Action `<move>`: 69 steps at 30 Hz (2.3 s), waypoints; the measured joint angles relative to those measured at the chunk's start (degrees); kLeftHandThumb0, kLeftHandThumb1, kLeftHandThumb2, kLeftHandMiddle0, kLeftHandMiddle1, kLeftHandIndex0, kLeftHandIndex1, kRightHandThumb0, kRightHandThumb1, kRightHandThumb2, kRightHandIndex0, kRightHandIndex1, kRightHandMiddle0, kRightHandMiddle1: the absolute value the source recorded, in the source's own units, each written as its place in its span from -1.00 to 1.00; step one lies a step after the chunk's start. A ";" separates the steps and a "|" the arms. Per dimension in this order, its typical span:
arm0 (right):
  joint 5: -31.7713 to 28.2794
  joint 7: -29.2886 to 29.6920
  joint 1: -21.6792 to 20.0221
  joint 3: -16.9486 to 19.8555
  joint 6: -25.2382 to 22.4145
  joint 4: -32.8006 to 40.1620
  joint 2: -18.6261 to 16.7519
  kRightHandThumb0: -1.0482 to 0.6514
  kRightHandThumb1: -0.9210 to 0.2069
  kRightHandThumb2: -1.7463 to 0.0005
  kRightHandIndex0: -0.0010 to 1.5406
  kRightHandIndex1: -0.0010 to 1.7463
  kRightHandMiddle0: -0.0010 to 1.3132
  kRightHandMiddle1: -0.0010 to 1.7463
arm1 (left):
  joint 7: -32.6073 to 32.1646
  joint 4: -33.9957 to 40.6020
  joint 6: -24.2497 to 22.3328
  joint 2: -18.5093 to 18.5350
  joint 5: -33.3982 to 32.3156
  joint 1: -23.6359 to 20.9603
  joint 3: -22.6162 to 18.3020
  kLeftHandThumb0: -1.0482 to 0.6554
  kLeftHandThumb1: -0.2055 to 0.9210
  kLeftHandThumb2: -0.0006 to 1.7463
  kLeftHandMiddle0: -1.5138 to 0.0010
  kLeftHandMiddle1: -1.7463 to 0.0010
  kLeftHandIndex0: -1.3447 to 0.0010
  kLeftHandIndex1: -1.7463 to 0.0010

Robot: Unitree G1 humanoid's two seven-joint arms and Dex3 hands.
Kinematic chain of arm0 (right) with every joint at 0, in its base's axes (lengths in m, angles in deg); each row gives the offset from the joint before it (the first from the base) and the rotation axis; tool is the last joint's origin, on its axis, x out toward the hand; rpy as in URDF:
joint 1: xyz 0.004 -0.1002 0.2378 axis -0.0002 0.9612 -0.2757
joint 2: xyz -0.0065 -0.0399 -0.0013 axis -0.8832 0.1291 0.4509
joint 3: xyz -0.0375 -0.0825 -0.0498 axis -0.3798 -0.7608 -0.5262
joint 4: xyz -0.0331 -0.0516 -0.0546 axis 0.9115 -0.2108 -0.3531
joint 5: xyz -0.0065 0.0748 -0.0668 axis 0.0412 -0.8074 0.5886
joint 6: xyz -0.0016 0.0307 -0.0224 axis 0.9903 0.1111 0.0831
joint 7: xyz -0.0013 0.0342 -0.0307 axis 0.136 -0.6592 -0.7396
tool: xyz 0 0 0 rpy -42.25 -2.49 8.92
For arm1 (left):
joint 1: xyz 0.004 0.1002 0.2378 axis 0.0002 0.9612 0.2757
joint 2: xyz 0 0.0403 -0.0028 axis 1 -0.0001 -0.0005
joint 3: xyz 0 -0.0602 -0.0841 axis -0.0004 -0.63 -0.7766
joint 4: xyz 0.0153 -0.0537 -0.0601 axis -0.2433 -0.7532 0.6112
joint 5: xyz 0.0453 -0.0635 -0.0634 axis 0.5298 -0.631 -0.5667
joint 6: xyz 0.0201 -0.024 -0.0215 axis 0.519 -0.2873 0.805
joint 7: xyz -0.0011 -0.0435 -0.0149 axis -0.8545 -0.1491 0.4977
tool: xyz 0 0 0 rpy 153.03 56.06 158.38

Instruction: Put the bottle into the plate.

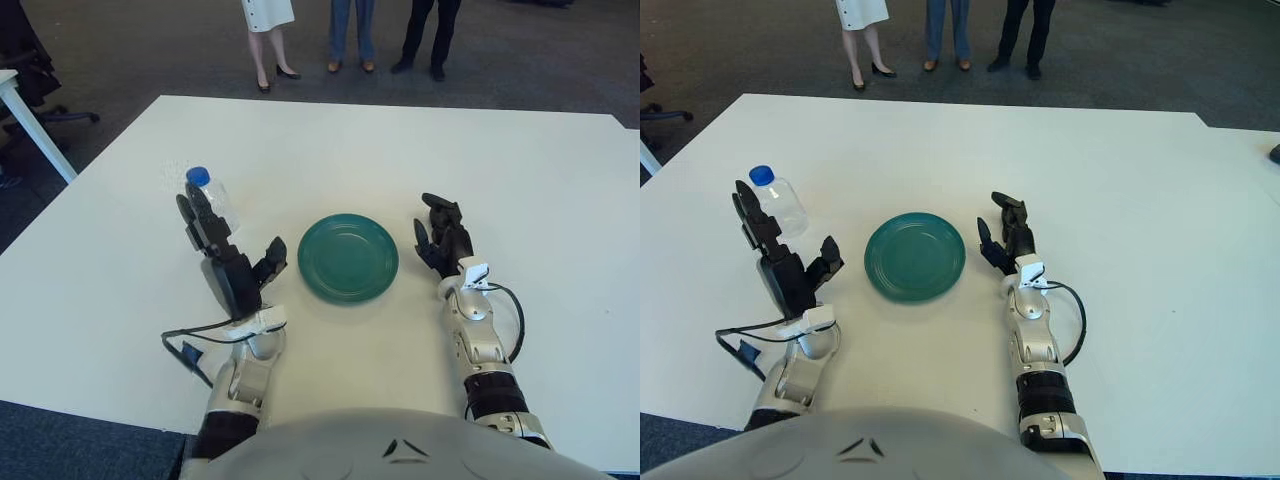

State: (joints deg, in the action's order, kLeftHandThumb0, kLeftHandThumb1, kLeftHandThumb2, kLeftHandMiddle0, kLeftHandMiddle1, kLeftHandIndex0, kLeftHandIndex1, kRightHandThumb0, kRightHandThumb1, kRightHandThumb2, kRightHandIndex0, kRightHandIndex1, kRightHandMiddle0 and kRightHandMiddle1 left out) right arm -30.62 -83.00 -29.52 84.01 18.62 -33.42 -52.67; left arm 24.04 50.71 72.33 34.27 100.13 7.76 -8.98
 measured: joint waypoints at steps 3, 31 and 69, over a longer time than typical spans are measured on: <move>-0.07 -0.15 -0.26 0.36 0.57 -0.63 0.17 -0.43 -1.00 0.47 -0.29 -0.98 -0.97 0.06 | -2.10 -1.31 0.47 -0.32 -0.06 -0.61 0.28 -0.75 0.94 -0.85 1.00 1.00 1.00 1.00; -0.61 -1.53 -4.39 4.06 2.34 -7.41 3.32 -0.40 -1.00 0.47 -0.22 -0.95 -1.00 -0.01 | 3.41 -7.50 -5.81 -2.02 -20.29 -4.05 -6.76 -0.89 1.00 -0.81 1.00 1.00 1.00 1.00; -2.50 -2.81 -11.58 7.80 7.89 -20.77 8.29 -0.36 -0.97 0.54 -0.15 -0.86 -0.81 0.03 | 11.93 -4.20 -23.96 -2.04 -30.66 -8.22 -8.87 -0.94 1.00 -0.80 0.86 0.99 0.99 0.61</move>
State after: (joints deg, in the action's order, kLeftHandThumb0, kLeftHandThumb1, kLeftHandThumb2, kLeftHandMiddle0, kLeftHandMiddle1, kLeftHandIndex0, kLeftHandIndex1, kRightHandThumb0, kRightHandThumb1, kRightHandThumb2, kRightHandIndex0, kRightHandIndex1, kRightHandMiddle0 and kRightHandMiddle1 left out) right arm -33.12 -85.81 -41.10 91.81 26.51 -54.19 -44.38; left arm 35.96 46.51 48.37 32.24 69.47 -0.46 -17.85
